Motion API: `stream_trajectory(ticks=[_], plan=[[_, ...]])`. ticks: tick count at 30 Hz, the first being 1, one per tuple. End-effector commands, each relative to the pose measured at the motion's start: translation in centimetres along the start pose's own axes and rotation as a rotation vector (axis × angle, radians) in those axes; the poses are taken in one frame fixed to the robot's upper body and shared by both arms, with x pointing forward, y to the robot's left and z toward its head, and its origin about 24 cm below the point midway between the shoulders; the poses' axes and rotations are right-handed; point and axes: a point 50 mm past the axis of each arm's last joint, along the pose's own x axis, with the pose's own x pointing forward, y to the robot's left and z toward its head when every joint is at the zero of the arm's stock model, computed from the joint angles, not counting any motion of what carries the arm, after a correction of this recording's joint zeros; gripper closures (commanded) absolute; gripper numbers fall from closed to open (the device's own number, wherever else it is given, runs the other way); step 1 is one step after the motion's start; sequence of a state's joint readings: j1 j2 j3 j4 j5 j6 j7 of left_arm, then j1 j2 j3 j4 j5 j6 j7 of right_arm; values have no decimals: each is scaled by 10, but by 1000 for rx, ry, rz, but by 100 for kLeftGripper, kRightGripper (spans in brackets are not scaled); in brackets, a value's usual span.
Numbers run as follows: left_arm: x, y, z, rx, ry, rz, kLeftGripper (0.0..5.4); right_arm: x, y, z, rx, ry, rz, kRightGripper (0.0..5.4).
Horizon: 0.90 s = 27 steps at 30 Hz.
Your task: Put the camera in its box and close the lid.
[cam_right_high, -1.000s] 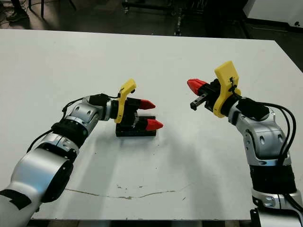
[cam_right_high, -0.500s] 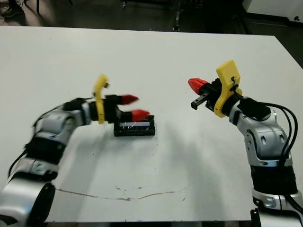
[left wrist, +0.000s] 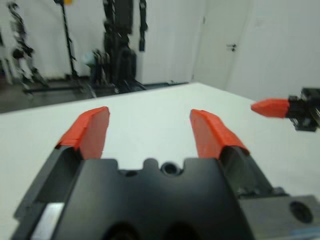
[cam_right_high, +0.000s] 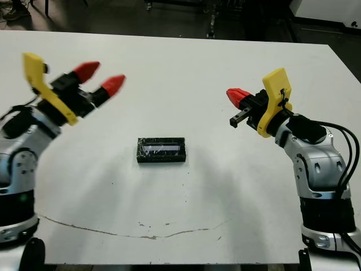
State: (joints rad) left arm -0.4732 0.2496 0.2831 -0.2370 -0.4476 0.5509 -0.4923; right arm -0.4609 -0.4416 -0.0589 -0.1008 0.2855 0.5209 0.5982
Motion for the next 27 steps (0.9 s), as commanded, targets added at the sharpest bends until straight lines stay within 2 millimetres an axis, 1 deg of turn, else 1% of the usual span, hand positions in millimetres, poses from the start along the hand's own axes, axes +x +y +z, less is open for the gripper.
stream_trajectory(ticks=[1, 6, 10, 12, 16, 22, 27], plan=[[-12, 8, 7, 26, -36, 99, 223, -4, -3, -1, 4, 6, -32, 540], [-26, 15, 3, 64, -108, 279, 297, -9, -1, 2, 11, -23, -69, 540], [-39, 12, -2, 128, -142, 445, 357, -16, 2, 7, -6, -64, -156, 540], [-46, 11, -5, 141, -171, 501, 388, -20, 5, 9, -23, -98, -199, 540], [-59, 8, -16, 155, -205, 553, 451, -29, 17, 15, -60, -163, -309, 540], [-68, -4, -35, 185, -202, 601, 536, -31, 32, 14, -20, -191, -390, 540], [-69, -8, -52, 156, -194, 589, 538, -30, 38, 11, 26, -197, -441, 540]])
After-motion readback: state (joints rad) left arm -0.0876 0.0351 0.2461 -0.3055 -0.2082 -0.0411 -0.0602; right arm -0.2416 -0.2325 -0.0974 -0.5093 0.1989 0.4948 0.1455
